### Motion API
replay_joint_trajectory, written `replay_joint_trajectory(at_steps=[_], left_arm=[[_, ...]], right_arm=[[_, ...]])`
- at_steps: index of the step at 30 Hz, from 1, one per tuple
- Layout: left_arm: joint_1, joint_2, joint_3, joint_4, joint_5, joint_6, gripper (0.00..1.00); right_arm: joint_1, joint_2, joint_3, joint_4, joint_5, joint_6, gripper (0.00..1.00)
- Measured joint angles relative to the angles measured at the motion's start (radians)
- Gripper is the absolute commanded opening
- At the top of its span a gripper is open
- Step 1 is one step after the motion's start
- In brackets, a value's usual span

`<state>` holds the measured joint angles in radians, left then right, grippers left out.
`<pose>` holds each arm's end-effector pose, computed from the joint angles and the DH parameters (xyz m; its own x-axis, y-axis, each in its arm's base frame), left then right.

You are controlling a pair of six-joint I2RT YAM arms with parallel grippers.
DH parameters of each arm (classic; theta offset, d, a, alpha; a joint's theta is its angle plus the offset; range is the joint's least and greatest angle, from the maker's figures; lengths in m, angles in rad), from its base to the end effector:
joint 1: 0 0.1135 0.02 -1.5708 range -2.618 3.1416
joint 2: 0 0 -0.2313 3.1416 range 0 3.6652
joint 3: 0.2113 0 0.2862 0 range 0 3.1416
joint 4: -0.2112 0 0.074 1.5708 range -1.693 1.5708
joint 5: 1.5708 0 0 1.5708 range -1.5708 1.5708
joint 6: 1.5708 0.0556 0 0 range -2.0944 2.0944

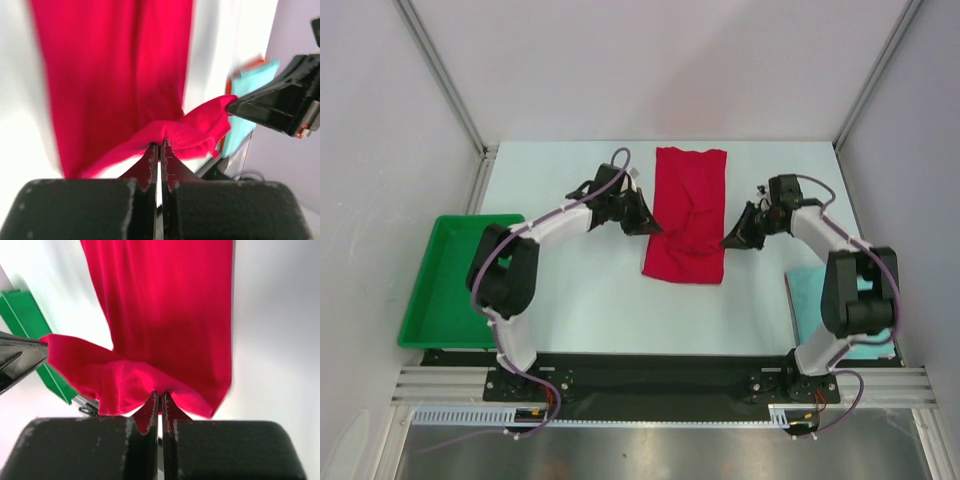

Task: Fold and stack the t-shirts
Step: Fold the tshirt

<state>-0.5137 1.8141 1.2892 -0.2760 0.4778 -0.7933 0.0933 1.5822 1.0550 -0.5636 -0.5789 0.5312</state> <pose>0.3653 -0.2355 0.1611 -0.9483 -0.1916 -0.2531 0.0561 0.6836 -0.7277 0.3460 0.0629 0.1490 -0.9283 0.3390 -0.1524 0.1632 0.7401 0.6523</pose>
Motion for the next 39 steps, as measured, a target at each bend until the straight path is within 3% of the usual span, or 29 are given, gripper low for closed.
replay_joint_trajectory(at_steps=[7, 14, 39], left_arm=[[0.115, 0.229, 0.197, -0.027, 0.075, 0.009, 0.0], [0.122, 0.365, 0.321, -0.029, 0.129, 0.008, 0.0], [0.159, 0.441, 0.398, -0.018, 0.133, -0.049, 0.0]], right_arm=[[-0.016, 0.275, 0.271, -0.016, -0.003, -0.032, 0.0], [-0.045, 0.433, 0.456, -0.075, -0.002, -0.044, 0.0], [-0.117, 0.621, 0.629, -0.117, -0.08, -0.072, 0.0]])
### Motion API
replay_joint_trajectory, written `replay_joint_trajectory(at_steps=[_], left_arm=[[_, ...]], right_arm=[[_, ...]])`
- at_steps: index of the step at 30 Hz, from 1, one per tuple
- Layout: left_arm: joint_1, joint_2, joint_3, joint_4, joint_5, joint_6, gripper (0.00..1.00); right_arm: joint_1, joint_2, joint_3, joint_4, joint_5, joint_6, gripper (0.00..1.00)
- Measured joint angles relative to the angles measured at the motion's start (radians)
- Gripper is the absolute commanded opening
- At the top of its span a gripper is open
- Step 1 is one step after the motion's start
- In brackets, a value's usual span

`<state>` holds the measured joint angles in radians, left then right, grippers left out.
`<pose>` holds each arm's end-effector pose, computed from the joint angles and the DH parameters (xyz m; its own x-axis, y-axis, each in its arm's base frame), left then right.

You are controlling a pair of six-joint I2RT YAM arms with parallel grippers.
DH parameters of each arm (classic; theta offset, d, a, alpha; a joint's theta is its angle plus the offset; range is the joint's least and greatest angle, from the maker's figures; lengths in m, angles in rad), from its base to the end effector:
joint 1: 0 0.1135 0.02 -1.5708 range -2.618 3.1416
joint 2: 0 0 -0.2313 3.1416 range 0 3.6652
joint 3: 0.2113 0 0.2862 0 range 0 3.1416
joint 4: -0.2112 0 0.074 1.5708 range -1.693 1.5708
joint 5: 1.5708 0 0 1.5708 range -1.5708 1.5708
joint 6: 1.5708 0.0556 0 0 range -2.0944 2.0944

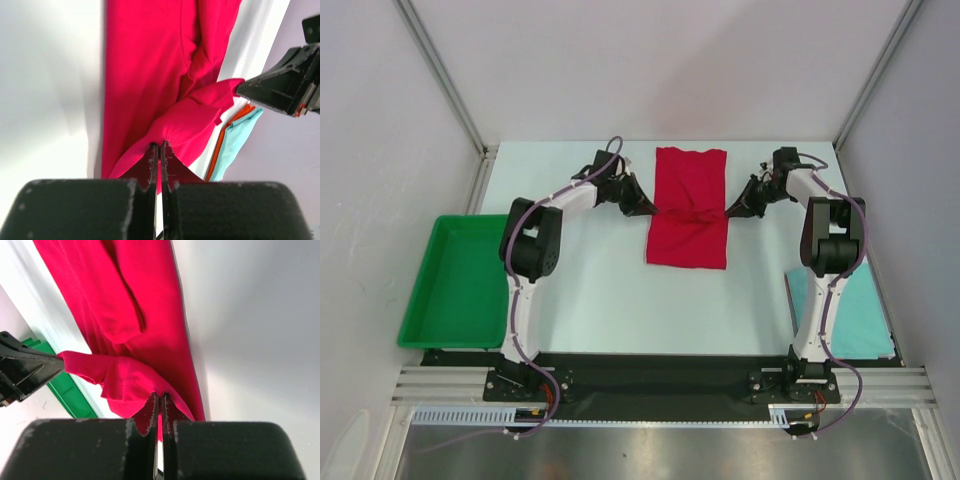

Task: Fold and stack the t-shirts
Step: Fold the tshirt

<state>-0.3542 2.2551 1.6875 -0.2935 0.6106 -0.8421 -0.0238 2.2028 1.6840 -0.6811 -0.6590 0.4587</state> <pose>0.4695 -0.2076 0.1022 -0.9472 -0.3014 -0.1095 -0.1081 0.6217 -0.7758 0.4729 0.0228 0.1036 -0.9253 0.3722 -0.0724 0.2304 0.7036 0.6722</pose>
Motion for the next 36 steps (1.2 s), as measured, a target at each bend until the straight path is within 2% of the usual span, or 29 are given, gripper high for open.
replay_joint_trajectory(at_steps=[8, 11, 12, 15, 18, 21, 23, 24, 25, 29, 32, 35, 36], left_arm=[[0.006, 0.037, 0.034, 0.005, -0.005, -0.023, 0.0], [0.006, 0.059, 0.062, 0.005, -0.005, -0.023, 0.09], [0.006, 0.067, 0.072, 0.001, -0.005, -0.022, 0.12], [0.006, 0.087, 0.119, -0.043, -0.032, -0.001, 0.39], [0.006, 0.093, 0.203, -0.143, -0.12, 0.055, 0.52], [0.006, 0.081, 0.288, -0.23, -0.234, 0.142, 0.58], [0.006, 0.037, 0.285, -0.259, -0.284, 0.197, 0.55], [0.006, 0.004, 0.261, -0.255, -0.285, 0.219, 0.5], [0.005, -0.026, 0.239, -0.254, -0.282, 0.232, 0.47], [-0.013, -0.194, 0.039, -0.135, -0.201, 0.246, 0.43], [-0.064, -0.234, -0.072, -0.026, -0.127, 0.229, 0.4], [-0.126, -0.229, -0.163, 0.039, -0.072, 0.212, 0.38], [-0.145, -0.225, -0.19, 0.048, -0.054, 0.207, 0.37]], right_arm=[[-0.001, 0.035, 0.045, -0.002, -0.006, 0.0, 0.02], [-0.002, 0.053, 0.051, -0.002, -0.006, 0.0, 0.07], [-0.003, 0.058, 0.052, -0.002, -0.006, 0.002, 0.13], [-0.007, 0.079, 0.067, 0.004, -0.009, 0.018, 0.28], [-0.018, 0.132, 0.17, -0.017, -0.008, 0.033, 0.39], [-0.038, 0.176, 0.309, -0.047, 0.004, 0.036, 0.5], [-0.055, 0.153, 0.327, -0.055, 0.021, 0.02, 0.55], [-0.061, 0.119, 0.292, -0.046, 0.028, 0.011, 0.56], [-0.068, 0.085, 0.255, -0.047, 0.032, 0.007, 0.56], [-0.059, -0.129, -0.064, 0.055, 0.018, 0.03, 0.52], [-0.005, -0.187, -0.183, 0.108, -0.008, 0.051, 0.48], [0.067, -0.209, -0.276, 0.166, -0.03, 0.058, 0.29], [0.092, -0.219, -0.314, 0.181, -0.041, 0.061, 0.18]])
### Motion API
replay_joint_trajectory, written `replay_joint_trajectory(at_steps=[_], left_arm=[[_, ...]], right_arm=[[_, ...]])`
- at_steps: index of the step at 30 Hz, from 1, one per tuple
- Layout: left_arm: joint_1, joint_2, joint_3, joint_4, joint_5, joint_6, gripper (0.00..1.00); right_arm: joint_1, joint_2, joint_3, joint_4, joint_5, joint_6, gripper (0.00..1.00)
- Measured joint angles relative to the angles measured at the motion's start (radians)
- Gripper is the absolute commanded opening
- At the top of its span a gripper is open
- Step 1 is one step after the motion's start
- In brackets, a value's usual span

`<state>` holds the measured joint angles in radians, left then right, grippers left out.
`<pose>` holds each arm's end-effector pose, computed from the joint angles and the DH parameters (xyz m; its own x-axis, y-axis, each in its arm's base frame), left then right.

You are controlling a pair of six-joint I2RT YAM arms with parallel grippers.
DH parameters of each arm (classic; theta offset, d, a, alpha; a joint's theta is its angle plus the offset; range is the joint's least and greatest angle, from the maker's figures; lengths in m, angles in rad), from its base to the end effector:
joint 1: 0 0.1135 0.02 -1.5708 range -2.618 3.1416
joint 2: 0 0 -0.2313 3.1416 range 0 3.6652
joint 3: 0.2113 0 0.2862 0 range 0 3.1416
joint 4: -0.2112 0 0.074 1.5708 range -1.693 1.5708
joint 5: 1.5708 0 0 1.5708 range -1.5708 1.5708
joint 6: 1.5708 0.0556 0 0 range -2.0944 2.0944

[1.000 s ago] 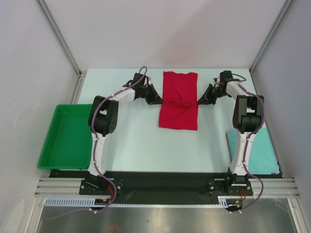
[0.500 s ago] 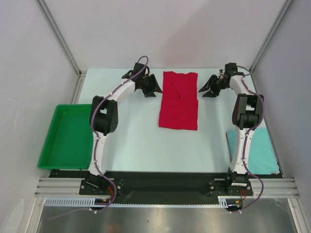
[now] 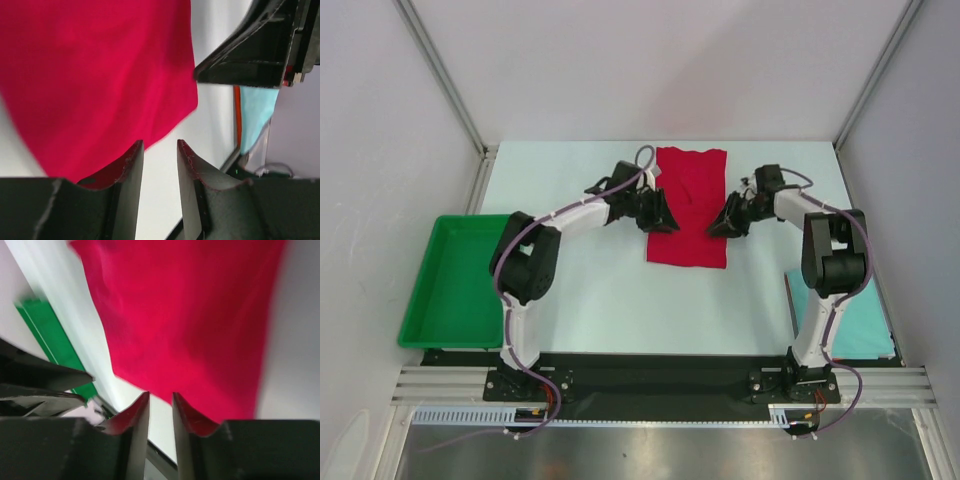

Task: Fold and stack the t-shirts
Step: Fold the tshirt

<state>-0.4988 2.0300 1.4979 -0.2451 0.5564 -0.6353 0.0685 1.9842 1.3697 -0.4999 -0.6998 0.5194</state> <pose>0.4079 -0.2557 0.1456 -0.9329 -0.0656 -0.3541 0.2277 0.6543 -0.7212 0.4241 0.0650 0.1084 -0.9440 0.3158 -0.0957 0.1532 0.6762 0.7207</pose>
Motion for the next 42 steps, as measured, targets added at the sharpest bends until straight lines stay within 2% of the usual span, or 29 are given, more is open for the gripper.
replay_joint_trajectory(at_steps=[3, 4, 9, 17, 22, 23, 24, 26, 30, 32, 37, 42], left_arm=[[-0.035, 0.003, -0.074, 0.033, 0.038, -0.018, 0.35], [-0.037, 0.004, -0.097, 0.039, 0.047, -0.021, 0.34], [-0.011, 0.022, -0.159, 0.015, 0.027, -0.003, 0.31], [0.005, 0.04, -0.159, -0.068, -0.025, 0.101, 0.33], [-0.008, -0.016, -0.159, -0.149, -0.067, 0.159, 0.44], [-0.009, -0.03, -0.158, -0.163, -0.067, 0.163, 0.45], [-0.009, -0.044, -0.157, -0.17, -0.065, 0.163, 0.45], [-0.008, -0.056, -0.134, -0.167, -0.048, 0.154, 0.45], [0.001, -0.018, -0.061, -0.049, 0.026, 0.088, 0.44], [0.008, 0.045, -0.013, 0.047, 0.071, 0.034, 0.44], [0.032, 0.252, 0.08, 0.281, 0.137, -0.117, 0.44], [0.059, 0.393, 0.169, 0.378, 0.203, -0.222, 0.44]], right_arm=[[0.054, -0.026, -0.119, 0.054, -0.056, 0.013, 0.05], [0.064, -0.03, -0.156, 0.064, -0.073, 0.013, 0.04], [0.056, -0.031, -0.279, 0.071, -0.079, -0.015, 0.03], [-0.056, -0.116, -0.333, -0.005, 0.023, -0.095, 0.03], [-0.061, -0.232, -0.334, -0.047, 0.06, -0.098, 0.08], [-0.056, -0.254, -0.333, -0.043, 0.056, -0.089, 0.11], [-0.05, -0.274, -0.333, -0.032, 0.051, -0.077, 0.18], [-0.043, -0.284, -0.325, 0.013, 0.022, -0.038, 0.22], [-0.036, -0.163, -0.261, 0.173, -0.058, 0.068, 0.31], [-0.036, -0.058, -0.208, 0.269, -0.09, 0.123, 0.31], [-0.032, 0.182, -0.037, 0.452, -0.148, 0.254, 0.25], [-0.036, 0.302, 0.082, 0.571, -0.162, 0.344, 0.2]])
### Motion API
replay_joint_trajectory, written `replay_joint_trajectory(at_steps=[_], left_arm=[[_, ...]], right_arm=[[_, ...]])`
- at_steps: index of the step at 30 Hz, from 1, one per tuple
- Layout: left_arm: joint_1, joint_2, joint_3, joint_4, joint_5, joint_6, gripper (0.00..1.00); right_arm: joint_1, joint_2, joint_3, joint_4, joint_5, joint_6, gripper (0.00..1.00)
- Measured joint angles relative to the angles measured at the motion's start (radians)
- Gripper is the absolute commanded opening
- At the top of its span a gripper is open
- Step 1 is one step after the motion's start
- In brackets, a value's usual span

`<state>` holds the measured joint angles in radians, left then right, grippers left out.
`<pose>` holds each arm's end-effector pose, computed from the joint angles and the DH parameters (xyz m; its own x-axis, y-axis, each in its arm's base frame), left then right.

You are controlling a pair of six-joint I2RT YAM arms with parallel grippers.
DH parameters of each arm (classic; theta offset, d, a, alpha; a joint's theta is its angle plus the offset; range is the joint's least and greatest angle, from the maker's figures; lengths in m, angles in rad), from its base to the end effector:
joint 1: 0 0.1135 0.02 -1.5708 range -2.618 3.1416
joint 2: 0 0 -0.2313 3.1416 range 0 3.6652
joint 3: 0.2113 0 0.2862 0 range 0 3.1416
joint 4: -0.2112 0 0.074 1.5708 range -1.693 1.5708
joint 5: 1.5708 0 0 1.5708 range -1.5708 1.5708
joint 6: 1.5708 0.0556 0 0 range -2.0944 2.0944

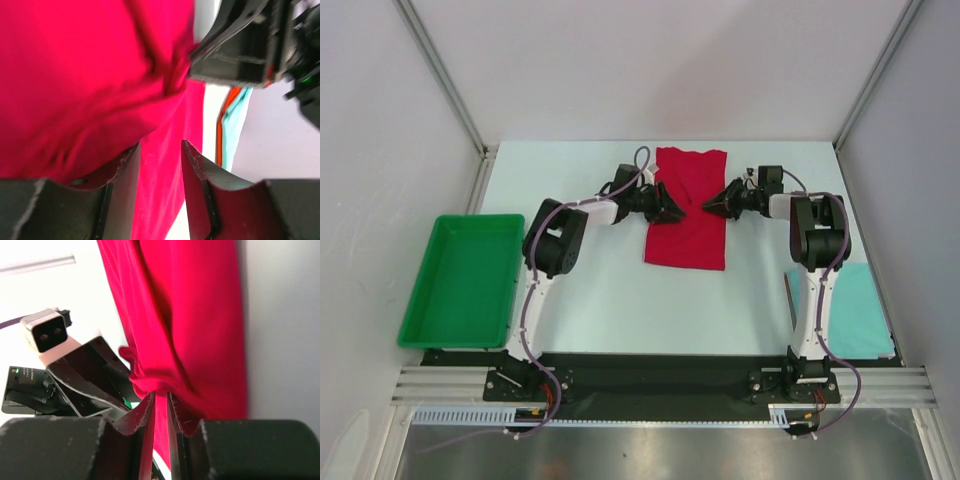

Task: Fold and stack the t-shirts
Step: Fold the tshirt

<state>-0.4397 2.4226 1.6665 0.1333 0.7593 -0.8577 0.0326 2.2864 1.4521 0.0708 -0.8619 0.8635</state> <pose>0.4648 -0.2610 0.0508 -0.9615 -0.1540 -0.2277 0.1338 0.4614 -0.8770 0.4822 0.0579 0.0449 -0.8818 0.4664 -0.0705 0.1553 0.4283 0.8902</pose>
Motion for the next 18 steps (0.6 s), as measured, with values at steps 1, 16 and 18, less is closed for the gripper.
replay_joint_trajectory(at_steps=[1, 16, 18], left_arm=[[0.004, 0.014, 0.023, 0.013, -0.002, -0.009, 0.44], [0.092, 0.168, 0.348, -0.117, -0.061, 0.029, 0.48], [0.091, 0.112, 0.301, -0.158, -0.078, 0.056, 0.49]], right_arm=[[-0.001, 0.016, 0.013, 0.019, 0.0, 0.018, 0.19], [-0.132, 0.126, 0.225, -0.056, 0.01, 0.05, 0.2], [-0.15, 0.096, 0.233, -0.11, 0.017, 0.029, 0.25]])
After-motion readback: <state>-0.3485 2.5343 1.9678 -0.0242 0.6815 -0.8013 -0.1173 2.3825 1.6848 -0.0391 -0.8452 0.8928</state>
